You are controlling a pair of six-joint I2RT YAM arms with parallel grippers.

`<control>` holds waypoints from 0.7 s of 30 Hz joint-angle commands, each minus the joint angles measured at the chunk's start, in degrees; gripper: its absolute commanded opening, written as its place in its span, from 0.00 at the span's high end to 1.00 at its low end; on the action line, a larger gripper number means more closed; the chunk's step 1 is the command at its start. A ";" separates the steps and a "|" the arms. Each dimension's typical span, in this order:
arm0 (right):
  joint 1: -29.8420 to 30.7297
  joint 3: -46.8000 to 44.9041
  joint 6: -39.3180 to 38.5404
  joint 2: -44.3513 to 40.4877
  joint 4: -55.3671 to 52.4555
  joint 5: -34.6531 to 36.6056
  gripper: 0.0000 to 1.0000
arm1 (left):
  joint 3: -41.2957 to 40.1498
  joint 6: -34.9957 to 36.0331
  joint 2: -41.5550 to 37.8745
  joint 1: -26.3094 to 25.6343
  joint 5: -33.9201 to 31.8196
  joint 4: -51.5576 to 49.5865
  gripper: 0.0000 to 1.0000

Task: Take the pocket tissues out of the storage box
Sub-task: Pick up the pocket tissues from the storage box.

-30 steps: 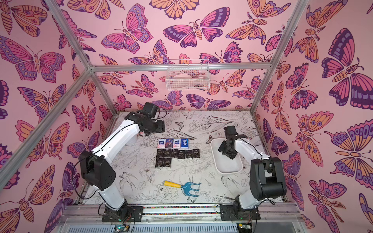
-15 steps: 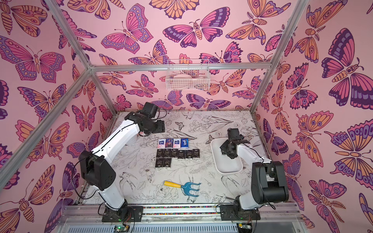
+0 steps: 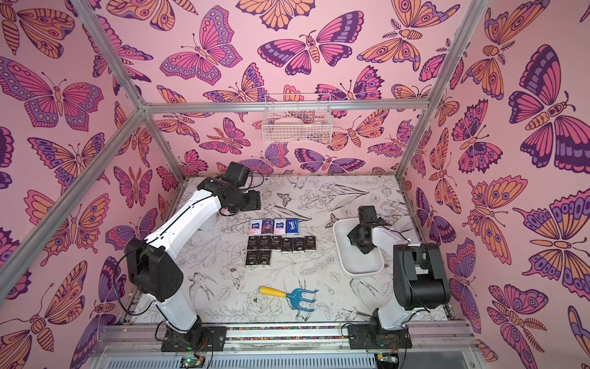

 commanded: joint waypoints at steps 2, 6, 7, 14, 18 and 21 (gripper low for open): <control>-0.30 -0.54 0.70 2.24 0.29 0.46 0.44 | -1.08 0.67 0.04 0.37 -0.61 -0.35 0.26; -0.23 -0.47 0.05 2.61 0.38 0.70 0.50 | -1.30 0.73 -0.25 0.37 -0.87 -0.29 0.26; -0.23 -0.45 -0.05 2.45 0.46 0.87 0.52 | -1.41 0.73 -0.20 0.37 -0.96 -0.28 0.26; -0.26 -0.39 -1.71 -0.98 -1.18 1.85 0.69 | -1.21 0.39 -0.13 0.37 -0.70 -0.35 0.26; -0.28 0.74 -3.43 -1.87 -3.43 2.47 0.77 | -0.99 0.21 -0.09 0.36 -0.37 -0.38 0.26; -0.27 2.10 -5.08 -4.28 -5.43 2.23 0.79 | -0.95 0.21 -0.32 0.37 -0.35 -0.30 0.26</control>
